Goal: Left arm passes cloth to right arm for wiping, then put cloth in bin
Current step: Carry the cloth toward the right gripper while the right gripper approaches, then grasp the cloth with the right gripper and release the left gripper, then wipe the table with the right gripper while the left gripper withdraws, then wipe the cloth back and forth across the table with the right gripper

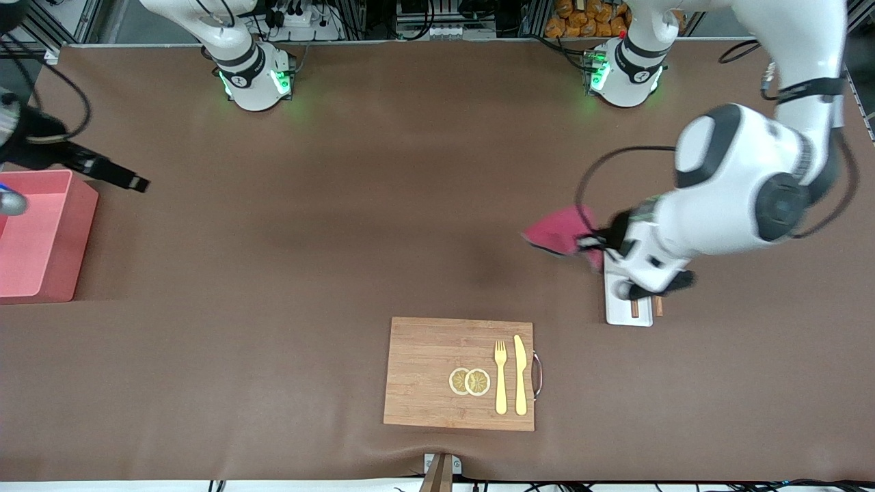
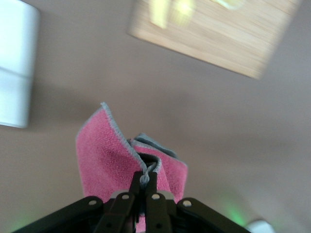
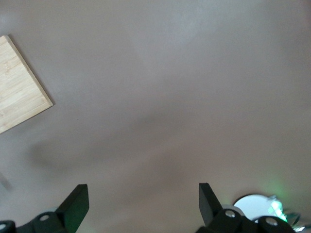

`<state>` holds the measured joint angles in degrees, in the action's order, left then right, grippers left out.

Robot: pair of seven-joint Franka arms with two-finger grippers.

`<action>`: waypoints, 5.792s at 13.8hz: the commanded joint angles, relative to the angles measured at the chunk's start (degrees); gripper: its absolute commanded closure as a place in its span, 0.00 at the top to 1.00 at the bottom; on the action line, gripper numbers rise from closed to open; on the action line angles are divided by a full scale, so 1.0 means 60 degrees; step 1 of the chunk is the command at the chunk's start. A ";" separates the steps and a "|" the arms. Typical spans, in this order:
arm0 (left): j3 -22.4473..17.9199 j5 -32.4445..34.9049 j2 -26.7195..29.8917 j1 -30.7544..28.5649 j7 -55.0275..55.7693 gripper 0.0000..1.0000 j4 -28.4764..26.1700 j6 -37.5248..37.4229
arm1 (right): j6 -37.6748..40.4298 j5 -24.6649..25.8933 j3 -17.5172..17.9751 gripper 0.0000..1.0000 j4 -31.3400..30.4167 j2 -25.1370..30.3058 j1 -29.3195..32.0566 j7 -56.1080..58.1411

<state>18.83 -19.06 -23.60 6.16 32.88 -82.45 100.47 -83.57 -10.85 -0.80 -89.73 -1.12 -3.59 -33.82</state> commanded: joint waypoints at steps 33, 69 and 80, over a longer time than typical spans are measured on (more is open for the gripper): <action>0.0919 -0.3357 -0.0872 0.3661 0.1888 0.00 0.0383 0.7996 | -0.0925 -0.5341 -0.0086 0.00 -0.0074 -0.2757 -0.2229 -0.7640; -0.2932 0.3806 0.3535 -0.1248 -0.5431 1.00 -0.1463 -0.0906 | -0.6257 0.2700 -0.0130 0.00 -0.2610 -0.3578 0.4099 0.9675; -0.2171 0.3266 0.4270 -0.1130 -0.5847 1.00 -0.0820 -0.2345 | -0.6640 0.1606 -0.0013 0.00 -0.3853 -0.3753 0.0998 0.5084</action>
<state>6.25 2.50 1.54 -0.90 -2.33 -88.75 88.12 -124.66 1.76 -0.47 -111.30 -25.41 6.09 1.62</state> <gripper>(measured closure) 0.000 0.960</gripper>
